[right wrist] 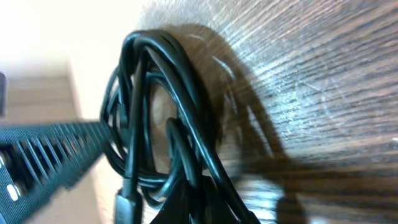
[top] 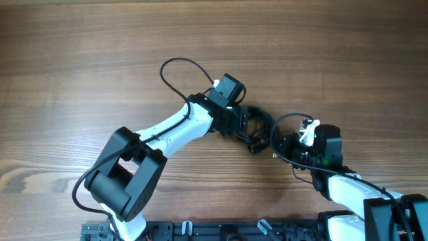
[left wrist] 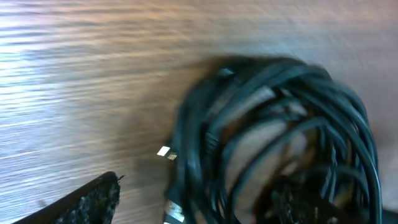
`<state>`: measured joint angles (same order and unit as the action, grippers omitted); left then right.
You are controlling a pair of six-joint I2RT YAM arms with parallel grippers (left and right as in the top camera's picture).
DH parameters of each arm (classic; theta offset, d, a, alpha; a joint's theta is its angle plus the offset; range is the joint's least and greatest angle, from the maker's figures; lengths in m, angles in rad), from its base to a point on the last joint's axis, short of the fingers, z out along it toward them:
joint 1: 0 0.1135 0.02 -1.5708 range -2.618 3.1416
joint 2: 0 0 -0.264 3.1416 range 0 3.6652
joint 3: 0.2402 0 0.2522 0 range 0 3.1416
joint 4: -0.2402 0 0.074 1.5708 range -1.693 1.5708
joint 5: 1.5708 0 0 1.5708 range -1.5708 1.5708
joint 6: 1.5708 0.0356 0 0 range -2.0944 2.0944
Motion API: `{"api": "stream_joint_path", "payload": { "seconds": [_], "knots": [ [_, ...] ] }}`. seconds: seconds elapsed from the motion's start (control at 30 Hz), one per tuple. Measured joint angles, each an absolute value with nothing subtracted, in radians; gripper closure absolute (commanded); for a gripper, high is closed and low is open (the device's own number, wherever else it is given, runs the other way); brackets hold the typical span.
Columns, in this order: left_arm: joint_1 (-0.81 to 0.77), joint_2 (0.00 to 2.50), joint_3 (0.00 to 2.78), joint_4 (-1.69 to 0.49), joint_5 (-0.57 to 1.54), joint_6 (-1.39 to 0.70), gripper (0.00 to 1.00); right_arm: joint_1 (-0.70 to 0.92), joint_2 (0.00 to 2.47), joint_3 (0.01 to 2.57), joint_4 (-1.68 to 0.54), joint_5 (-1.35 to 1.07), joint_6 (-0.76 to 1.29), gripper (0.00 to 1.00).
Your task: Untangle cables
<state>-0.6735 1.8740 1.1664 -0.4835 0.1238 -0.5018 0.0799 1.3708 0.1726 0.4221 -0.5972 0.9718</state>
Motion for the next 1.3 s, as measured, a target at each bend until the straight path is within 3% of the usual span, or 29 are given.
{"api": "stream_joint_path", "payload": {
  "seconds": [0.37, 0.57, 1.0, 1.07, 1.17, 1.3],
  "knots": [
    [-0.744, 1.824, 1.166, -0.479, 0.147, -0.278, 0.18, 0.080, 1.374, 0.173, 0.657, -0.676, 1.317, 0.96],
    [-0.744, 1.693, 1.166, -0.478, 0.142, -0.263, 0.20, 0.080, 1.374, 0.173, 0.660, -0.664, 1.365, 0.95],
    [-0.759, 1.680, 1.166, -0.574, 0.057, -0.088, 0.33, 0.080, 1.374, 0.173, 0.672, -0.661, 1.395, 0.96],
    [-0.760, 1.680, 1.166, -0.574, 0.049, -0.048, 0.25, 0.080, 1.374, 0.173, 0.673, -0.661, 1.395, 0.96],
    [-0.773, 1.680, 1.166, -0.574, 0.056, 0.017, 0.05, 0.080, 1.374, 0.173, 0.674, -0.661, 1.394, 0.96],
    [-0.815, 1.680, 1.166, -0.562, 0.082, 0.072, 0.02, 0.080, 1.374, 0.173, 0.675, -0.661, 1.394, 0.96]
  ]
}}
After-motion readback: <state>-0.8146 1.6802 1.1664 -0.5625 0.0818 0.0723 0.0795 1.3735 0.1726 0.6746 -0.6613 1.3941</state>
